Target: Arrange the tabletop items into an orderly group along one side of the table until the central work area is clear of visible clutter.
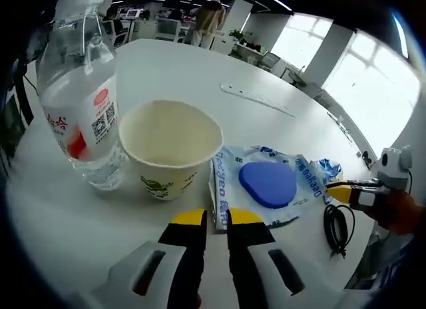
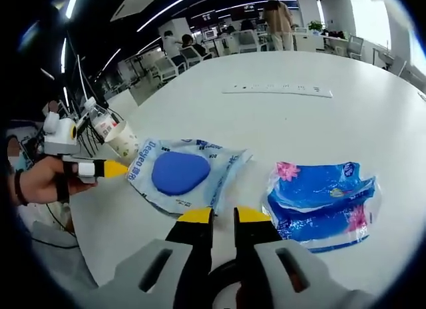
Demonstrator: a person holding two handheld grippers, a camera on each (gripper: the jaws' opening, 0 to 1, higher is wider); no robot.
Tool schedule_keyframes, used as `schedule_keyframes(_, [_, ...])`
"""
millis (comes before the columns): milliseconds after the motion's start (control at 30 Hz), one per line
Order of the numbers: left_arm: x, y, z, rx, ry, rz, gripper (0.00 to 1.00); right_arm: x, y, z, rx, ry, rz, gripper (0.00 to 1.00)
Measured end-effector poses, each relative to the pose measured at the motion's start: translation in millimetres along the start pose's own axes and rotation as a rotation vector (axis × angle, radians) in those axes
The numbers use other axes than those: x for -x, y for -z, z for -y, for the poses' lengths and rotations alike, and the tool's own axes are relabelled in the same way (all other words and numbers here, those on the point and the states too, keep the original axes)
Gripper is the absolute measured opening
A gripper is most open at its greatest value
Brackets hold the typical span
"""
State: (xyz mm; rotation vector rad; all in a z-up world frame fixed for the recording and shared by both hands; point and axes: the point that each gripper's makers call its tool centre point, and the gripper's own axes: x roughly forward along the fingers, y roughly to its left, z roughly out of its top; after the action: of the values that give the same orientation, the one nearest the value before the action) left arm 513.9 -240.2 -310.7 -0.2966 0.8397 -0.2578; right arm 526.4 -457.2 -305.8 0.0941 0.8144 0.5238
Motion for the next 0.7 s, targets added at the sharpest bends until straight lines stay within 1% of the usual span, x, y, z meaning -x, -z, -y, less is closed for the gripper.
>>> schedule_keyframes(100, [3, -0.9, 0.1, -0.012, -0.001, 0.003, 0.09, 4, -0.9, 2, 0.015, -0.001, 0.004, 0.11])
schedule_keyframes(233, [7, -1.3, 1.2, -0.013, 0.002, 0.009, 0.09, 9, -2.2, 8, 0.009, 0.005, 0.013, 0.11])
schedule_keyframes(400, [12, 3.2, 1.5, -0.004, 0.001, 0.010, 0.09, 16, -1.6, 12, 0.017, 0.006, 0.019, 0.12])
schedule_keyframes(700, [26, 11.3, 2.6, -0.019, 0.004, 0.011, 0.10, 32, -0.6, 25, 0.011, 0.024, 0.033, 0.12])
